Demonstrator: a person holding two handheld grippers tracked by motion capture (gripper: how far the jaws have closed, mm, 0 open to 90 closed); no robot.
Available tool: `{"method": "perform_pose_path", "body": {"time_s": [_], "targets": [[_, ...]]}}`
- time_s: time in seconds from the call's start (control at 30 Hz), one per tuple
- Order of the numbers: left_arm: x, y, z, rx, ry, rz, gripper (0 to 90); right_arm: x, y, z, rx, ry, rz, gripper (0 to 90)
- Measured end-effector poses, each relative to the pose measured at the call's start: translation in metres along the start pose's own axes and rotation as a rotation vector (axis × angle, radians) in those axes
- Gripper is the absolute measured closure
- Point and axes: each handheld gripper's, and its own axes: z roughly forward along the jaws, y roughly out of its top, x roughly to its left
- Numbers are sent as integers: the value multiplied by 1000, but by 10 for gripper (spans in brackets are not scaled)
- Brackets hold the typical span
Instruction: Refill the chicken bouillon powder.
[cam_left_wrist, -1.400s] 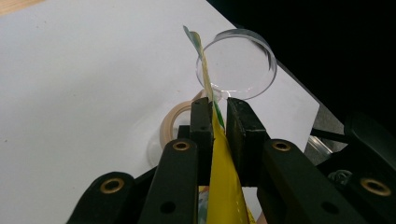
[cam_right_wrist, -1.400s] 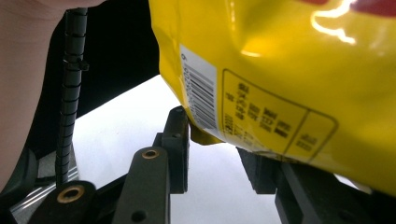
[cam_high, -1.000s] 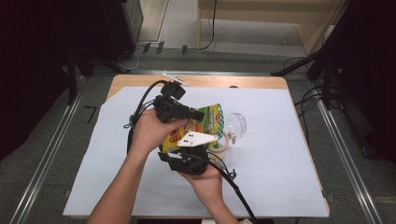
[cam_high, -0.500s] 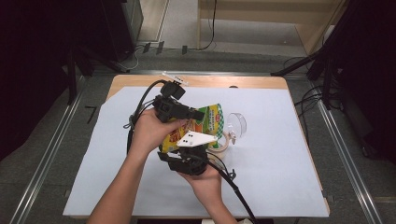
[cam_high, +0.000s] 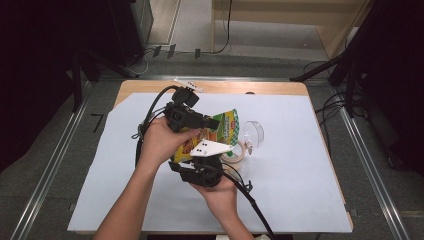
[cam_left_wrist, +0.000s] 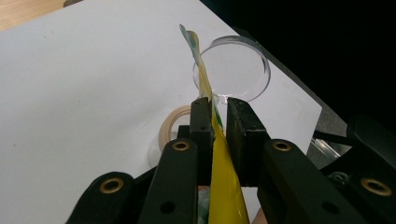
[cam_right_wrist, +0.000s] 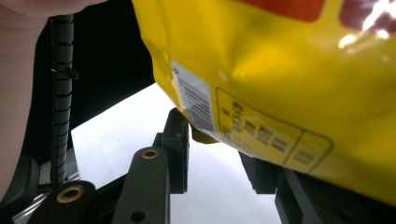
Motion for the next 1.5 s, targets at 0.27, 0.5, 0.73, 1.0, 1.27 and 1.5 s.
{"method": "perform_pose_path", "body": {"time_s": [0.27, 0.5, 0.73, 1.0, 1.27, 1.5], "targets": [[0, 0, 1, 10, 0, 0, 815, -2, -1, 1, 3, -1, 10, 669], [-3, 0, 2, 14, -2, 6, 816, -2, -1, 1, 3, -4, 13, 669], [-2, 0, 3, 20, -8, 5, 815, -4, -3, 3, 3, -7, 18, 669], [1, 0, 4, 18, 0, 1, 805, -2, -3, 2, 2, -1, 8, 668], [7, 0, 1, 8, 1, -14, 794, 2, 0, 2, 7, 5, -2, 661], [5, 0, -1, -2, 9, -4, 796, 1, 2, 4, -2, 5, 10, 657]]}}
